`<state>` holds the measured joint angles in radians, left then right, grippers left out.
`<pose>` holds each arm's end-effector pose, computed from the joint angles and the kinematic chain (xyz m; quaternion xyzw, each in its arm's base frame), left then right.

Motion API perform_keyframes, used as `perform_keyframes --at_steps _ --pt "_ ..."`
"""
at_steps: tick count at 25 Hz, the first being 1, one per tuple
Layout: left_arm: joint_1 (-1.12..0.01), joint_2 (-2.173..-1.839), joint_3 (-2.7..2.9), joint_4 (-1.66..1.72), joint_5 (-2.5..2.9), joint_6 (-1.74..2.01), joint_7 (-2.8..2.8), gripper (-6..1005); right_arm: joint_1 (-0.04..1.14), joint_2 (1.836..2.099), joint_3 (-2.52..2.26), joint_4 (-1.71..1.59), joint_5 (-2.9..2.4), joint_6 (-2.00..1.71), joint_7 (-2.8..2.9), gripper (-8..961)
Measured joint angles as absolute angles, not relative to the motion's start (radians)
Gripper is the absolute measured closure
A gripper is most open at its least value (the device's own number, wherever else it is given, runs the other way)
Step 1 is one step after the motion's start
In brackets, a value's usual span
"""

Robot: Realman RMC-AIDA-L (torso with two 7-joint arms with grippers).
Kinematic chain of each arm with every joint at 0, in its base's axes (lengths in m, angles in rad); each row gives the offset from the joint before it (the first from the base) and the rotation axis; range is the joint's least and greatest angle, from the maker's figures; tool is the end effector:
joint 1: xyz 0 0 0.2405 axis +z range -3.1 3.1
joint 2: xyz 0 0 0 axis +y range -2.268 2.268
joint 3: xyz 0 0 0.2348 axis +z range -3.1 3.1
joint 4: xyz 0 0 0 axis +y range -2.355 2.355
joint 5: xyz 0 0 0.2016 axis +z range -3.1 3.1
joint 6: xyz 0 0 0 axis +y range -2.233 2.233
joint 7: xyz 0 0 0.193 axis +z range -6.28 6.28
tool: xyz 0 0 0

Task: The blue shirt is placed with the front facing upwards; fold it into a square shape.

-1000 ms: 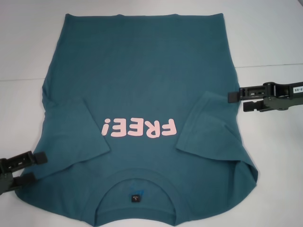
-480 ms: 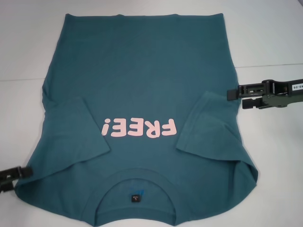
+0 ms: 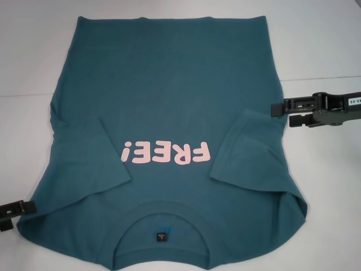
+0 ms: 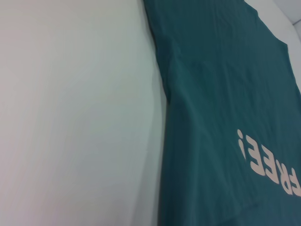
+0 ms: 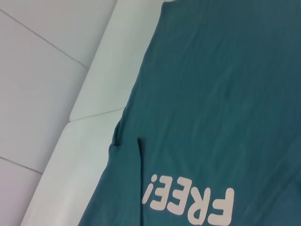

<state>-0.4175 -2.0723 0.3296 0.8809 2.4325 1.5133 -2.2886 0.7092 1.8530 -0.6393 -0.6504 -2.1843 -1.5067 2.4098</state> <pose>-0.3413 0.3064 0.0316 -0.6884 -0.6703 -0.1814 0.2096 0.2330 0.3989 0.0506 -0.7796 0.5855 0.1858 0.1219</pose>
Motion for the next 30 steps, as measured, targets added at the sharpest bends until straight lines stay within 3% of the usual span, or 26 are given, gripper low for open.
perform_keyframes --at_steps 28,30 --pt "-0.467 -2.086 0.421 0.822 2.42 1.423 -2.375 65 0.699 1.855 -0.609 -0.65 -2.184 -1.501 2.41 49" --pt "-0.466 -2.089 0.422 0.839 2.419 1.426 -2.39 105 0.699 1.855 -0.601 -0.65 -2.184 -1.503 2.41 50"
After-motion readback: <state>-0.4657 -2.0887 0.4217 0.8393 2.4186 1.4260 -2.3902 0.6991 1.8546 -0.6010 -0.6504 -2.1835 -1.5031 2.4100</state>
